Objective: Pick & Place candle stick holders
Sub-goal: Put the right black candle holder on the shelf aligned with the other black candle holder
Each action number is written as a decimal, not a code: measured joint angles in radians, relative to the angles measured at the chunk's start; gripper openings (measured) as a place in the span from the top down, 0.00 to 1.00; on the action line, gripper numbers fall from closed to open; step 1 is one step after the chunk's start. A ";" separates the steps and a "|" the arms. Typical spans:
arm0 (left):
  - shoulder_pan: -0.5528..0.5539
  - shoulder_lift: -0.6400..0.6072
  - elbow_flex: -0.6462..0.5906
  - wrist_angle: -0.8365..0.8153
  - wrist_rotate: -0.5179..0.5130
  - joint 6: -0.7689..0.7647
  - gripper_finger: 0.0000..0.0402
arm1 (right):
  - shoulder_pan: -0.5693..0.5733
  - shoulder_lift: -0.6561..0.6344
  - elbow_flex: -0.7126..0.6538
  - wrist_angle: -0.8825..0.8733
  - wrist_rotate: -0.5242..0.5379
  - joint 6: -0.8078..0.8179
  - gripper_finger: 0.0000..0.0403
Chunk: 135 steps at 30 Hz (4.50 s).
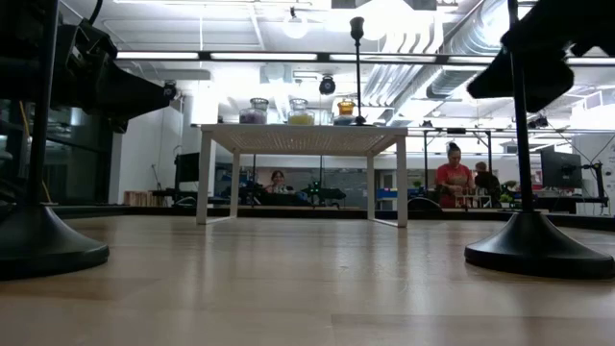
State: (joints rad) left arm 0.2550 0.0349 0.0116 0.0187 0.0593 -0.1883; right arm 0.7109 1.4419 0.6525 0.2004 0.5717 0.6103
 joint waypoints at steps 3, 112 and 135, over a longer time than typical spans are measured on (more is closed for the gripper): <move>0.000 0.000 0.000 0.000 0.000 0.000 0.67 | 0.000 0.038 0.000 0.056 0.006 -0.009 0.43; 0.000 0.000 0.000 0.000 0.000 0.000 0.67 | -0.638 0.422 1.150 -0.636 0.450 -0.086 0.99; 0.000 0.000 0.000 0.000 0.000 0.000 0.67 | -0.740 0.431 1.160 -0.728 0.389 -0.008 0.99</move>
State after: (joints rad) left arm 0.2550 0.0347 0.0116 0.0187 0.0593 -0.1883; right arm -0.0288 1.8729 1.8122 -0.5273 0.9611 0.6025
